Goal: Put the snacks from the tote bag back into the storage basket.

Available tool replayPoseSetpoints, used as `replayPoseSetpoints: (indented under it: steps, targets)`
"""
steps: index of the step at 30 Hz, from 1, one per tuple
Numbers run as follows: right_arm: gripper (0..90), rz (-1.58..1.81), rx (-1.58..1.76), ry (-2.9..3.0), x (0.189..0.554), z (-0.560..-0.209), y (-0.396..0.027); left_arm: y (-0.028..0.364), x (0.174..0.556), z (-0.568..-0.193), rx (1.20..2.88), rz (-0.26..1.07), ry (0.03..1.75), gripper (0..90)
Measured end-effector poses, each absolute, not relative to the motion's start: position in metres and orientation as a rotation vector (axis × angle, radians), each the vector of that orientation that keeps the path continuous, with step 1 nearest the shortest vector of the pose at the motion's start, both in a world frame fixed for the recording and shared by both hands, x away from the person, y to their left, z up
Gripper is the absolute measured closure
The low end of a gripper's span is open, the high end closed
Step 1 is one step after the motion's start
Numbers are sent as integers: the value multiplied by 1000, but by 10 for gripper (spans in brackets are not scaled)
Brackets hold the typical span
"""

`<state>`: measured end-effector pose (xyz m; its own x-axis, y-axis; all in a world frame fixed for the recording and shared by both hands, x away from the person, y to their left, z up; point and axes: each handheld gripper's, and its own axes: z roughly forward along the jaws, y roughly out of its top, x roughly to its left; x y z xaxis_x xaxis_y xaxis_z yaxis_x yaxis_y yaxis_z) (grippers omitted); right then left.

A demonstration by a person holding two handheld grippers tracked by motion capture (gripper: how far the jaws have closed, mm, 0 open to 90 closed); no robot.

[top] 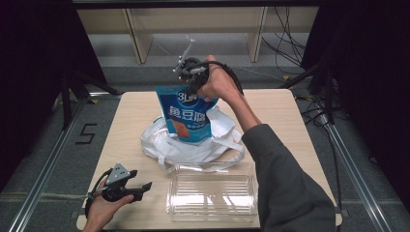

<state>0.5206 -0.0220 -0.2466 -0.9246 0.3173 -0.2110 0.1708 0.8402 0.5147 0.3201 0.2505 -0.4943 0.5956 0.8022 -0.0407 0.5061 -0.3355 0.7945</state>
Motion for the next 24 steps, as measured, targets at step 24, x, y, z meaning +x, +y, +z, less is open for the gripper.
replayPoseSetpoints:
  steps: [24]
  targets:
    - [900,735,281,2697,464,-179,-59,250,321,-495,1975,455,1061,227]
